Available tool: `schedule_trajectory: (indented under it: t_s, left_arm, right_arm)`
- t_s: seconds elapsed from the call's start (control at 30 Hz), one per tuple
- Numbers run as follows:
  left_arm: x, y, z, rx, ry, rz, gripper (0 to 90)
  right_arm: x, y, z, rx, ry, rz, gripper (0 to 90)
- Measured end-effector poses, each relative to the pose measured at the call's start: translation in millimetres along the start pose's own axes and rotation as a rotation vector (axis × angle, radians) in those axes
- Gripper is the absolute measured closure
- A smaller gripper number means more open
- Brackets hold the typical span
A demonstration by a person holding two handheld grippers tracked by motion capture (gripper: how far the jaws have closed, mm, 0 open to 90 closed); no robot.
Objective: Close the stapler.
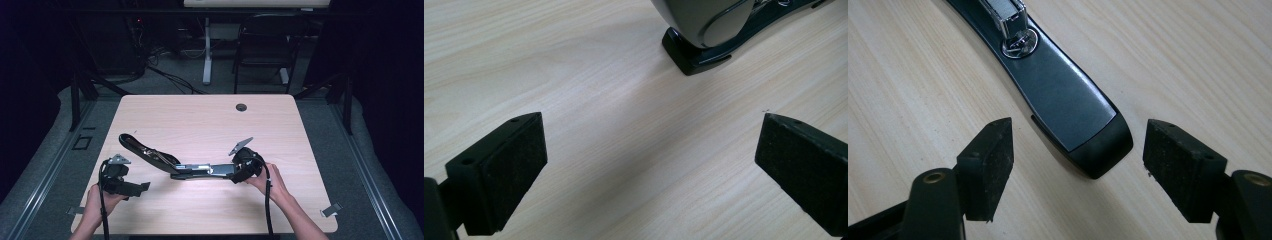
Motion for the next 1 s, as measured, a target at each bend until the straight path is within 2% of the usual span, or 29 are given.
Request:
schedule_trajectory:
  t_s: [0.03, 0.2, 0.37, 0.5, 0.57, 0.67, 0.73, 0.8, 0.9, 0.93, 1.0]
  left_arm:
    - [-0.2, 0.1, -0.6, -0.002, -0.006, 0.000, 0.5]
    - [-1.8, 1.9, -2.5, -0.010, -0.023, -0.014, 0.5]
    - [-5.2, 3.5, -4.4, -0.001, -0.046, -0.022, 0.4]
    - [-6.7, 2.7, -5.0, 0.009, -0.062, -0.020, 0.3]
    - [-7.5, 2.5, -4.5, 0.011, -0.063, -0.022, 0.3]
    - [-8.7, 1.1, -3.9, 0.015, -0.069, -0.020, 0.4]
    - [-9.0, 0.4, -3.3, 0.012, -0.074, -0.018, 0.5]
    - [-9.3, 0.0, -2.9, 0.010, -0.077, -0.019, 0.8]
    - [-10.2, -0.6, -4.2, 0.012, -0.084, -0.023, 1.8]
    - [-10.5, -0.9, -4.6, 0.011, -0.091, -0.023, 2.1]
    - [-11.2, -1.5, -5.5, 0.010, -0.104, -0.027, 2.2]
  right_arm:
    - [0.8, 0.4, -0.6, 0.014, 0.006, 0.007, 28.1]
    - [5.0, 0.2, 1.1, 0.017, -0.020, 0.069, 29.3]
    - [6.3, 1.6, 4.0, 0.039, -0.030, 0.079, 33.0]
    - [10.7, 0.0, 7.6, 0.029, -0.031, 0.075, 34.1]
    - [13.0, -1.5, 8.1, 0.026, -0.028, 0.088, 36.6]
    - [15.2, -3.2, 9.3, 0.017, -0.052, 0.115, 40.9]
    - [15.3, -3.7, 11.1, 0.015, -0.064, 0.130, 46.0]
    - [13.8, -3.9, 13.6, 0.027, -0.074, 0.134, 57.0]
    - [9.1, -2.6, 18.9, 0.052, -0.073, 0.146, 68.9]
    - [6.9, -1.3, 20.3, 0.079, -0.069, 0.144, 71.4]
    - [2.8, 0.4, 22.2, 0.101, -0.051, 0.140, 77.1]
Point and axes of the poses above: each handheld gripper's, and its own axes: z roughly forward along the jaws, x roughly out of its underside, y roughly to its left, the point moved 2 cm from there along z, roughly forward along the jaws, and after that the axes turned 7 degrees about -z, right-handed, at the moved point
